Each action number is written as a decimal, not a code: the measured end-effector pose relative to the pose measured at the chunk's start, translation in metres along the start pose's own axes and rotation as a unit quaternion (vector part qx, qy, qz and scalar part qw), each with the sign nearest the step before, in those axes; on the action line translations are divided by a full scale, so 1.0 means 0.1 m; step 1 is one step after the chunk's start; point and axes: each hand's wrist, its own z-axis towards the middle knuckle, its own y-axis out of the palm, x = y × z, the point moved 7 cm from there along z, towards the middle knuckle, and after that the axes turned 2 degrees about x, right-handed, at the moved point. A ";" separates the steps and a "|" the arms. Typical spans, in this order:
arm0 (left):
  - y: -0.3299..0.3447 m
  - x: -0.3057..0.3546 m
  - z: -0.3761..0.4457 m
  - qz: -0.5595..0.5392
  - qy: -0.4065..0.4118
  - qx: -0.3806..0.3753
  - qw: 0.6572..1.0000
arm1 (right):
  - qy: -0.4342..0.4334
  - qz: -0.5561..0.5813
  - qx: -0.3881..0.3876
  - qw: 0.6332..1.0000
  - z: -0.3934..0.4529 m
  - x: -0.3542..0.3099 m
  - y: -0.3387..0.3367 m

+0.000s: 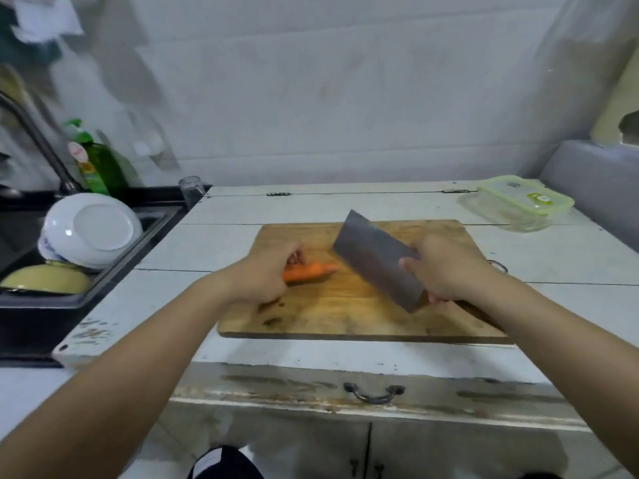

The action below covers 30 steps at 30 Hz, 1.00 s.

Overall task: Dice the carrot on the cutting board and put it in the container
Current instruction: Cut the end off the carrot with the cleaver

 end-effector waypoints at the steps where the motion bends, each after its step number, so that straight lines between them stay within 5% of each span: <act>1: 0.04 0.07 0.03 0.002 0.012 -0.004 1.000 | 0.006 -0.022 0.019 1.000 0.03 0.05 -0.08; 7: 0.21 0.45 0.31 0.051 0.083 0.031 0.995 | 0.038 0.019 0.040 0.998 0.20 0.36 -0.33; 14: 0.22 0.51 0.35 0.067 0.113 0.134 0.982 | -0.025 0.078 0.046 0.996 0.15 0.15 -0.42; 30: 0.21 0.49 0.39 0.076 0.106 0.133 0.982 | -0.012 -0.008 0.012 1.000 0.13 -0.21 -0.23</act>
